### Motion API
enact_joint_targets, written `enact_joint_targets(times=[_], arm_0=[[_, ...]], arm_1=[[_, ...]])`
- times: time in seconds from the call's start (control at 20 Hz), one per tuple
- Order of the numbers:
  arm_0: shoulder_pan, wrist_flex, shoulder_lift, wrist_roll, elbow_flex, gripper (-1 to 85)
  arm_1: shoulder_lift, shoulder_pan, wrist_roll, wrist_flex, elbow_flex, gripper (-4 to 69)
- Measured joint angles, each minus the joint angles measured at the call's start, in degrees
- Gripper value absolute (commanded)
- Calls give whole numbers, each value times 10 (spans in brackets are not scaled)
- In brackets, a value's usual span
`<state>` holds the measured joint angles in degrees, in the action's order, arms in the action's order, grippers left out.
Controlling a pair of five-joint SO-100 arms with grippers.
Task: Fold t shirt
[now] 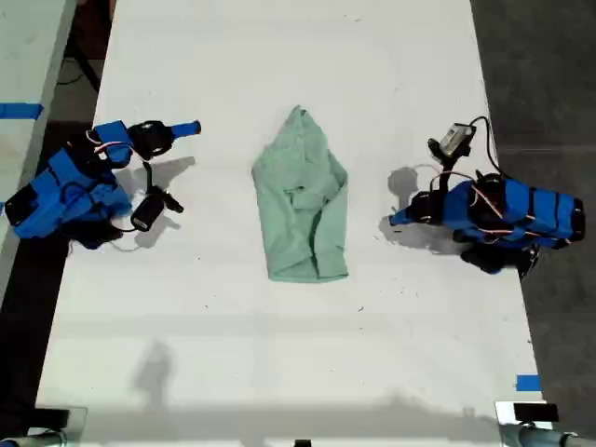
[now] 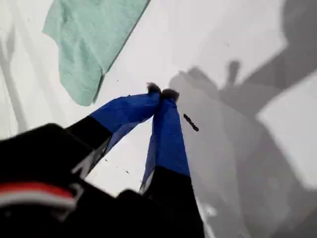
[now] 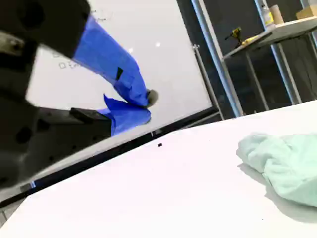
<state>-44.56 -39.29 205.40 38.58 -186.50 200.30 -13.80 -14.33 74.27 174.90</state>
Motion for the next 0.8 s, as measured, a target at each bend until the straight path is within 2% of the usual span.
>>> enact_joint_targets(times=[0.8], arm_0=[[-4, -5, 0, -23, 0, -3]], arm_1=[[0, 0, 0, 0, 0, 7]])
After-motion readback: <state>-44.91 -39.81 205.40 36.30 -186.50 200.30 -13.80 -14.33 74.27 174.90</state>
